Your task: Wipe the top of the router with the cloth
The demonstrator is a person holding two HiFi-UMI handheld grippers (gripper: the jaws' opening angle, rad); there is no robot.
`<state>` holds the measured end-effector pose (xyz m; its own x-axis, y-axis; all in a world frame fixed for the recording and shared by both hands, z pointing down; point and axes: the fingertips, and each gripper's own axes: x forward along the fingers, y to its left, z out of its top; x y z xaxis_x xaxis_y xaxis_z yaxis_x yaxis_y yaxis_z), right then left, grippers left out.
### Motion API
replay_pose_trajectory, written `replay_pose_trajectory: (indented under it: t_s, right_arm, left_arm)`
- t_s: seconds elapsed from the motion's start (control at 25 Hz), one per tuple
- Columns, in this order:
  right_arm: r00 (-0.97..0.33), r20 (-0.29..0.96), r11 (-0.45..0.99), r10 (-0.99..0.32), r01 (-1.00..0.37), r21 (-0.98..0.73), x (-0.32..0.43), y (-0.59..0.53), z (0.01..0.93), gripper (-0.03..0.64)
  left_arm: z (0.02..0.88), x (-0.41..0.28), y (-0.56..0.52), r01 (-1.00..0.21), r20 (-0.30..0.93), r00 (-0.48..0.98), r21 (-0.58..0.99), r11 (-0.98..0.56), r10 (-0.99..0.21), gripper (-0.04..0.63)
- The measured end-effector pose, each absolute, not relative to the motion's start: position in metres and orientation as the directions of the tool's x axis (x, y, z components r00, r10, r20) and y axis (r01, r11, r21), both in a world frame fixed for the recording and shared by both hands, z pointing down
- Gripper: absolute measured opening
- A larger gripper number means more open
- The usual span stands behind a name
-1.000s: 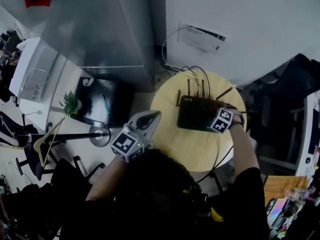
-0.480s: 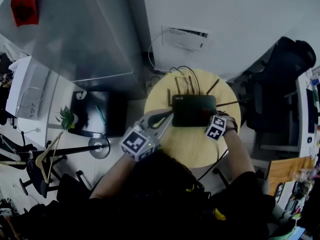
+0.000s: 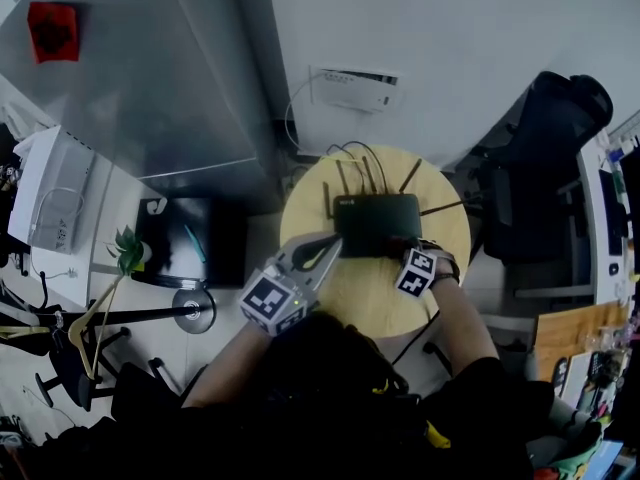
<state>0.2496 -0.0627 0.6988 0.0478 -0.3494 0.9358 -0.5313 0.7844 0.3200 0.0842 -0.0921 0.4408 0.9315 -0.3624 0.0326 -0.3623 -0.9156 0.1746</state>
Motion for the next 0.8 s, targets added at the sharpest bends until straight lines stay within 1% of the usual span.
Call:
replay_pose_trajectory:
  t_s: [0.16,0.24,0.36,0.52,0.68,0.8]
  right_arm:
    - [0.018,0.939,0.785,-0.342,-0.544,0.297,0.247,-0.052,0.698,0.066]
    - [-0.023,0.938,0.782,-0.347,-0.559,0.275,0.242,-0.051,0.696,0.066]
    - [-0.114,0.914,0.747,-0.39,-0.62,0.241,0.23,-0.053,0.695,0.064]
    - [-0.178,0.865,0.698,-0.47,-0.674,0.241,0.231,-0.051,0.686,0.064]
    - [-0.193,0.805,0.601,-0.561,-0.764,0.236,0.223,-0.029,0.661,0.065]
    - [-0.218,0.763,0.489,-0.609,-0.86,0.146,0.205,-0.005,0.658,0.064]
  left_arm:
    - [0.44,0.08,-0.081,-0.4,0.029,0.915,0.175,-0.9,-0.402,-0.008]
    - [0.439,0.074,-0.074,-0.422,0.042,0.906,0.152,-0.894,-0.42,-0.008]
    - [0.437,0.056,-0.067,-0.457,0.109,0.888,0.109,-0.883,-0.446,-0.008]
    - [0.437,0.034,-0.062,-0.522,0.107,0.852,0.11,-0.846,-0.513,-0.008]
    - [0.446,0.01,-0.047,-0.526,0.124,0.85,0.142,-0.838,-0.512,-0.008]
    - [0.448,-0.007,-0.034,-0.508,0.108,0.861,0.169,-0.844,-0.497,-0.009]
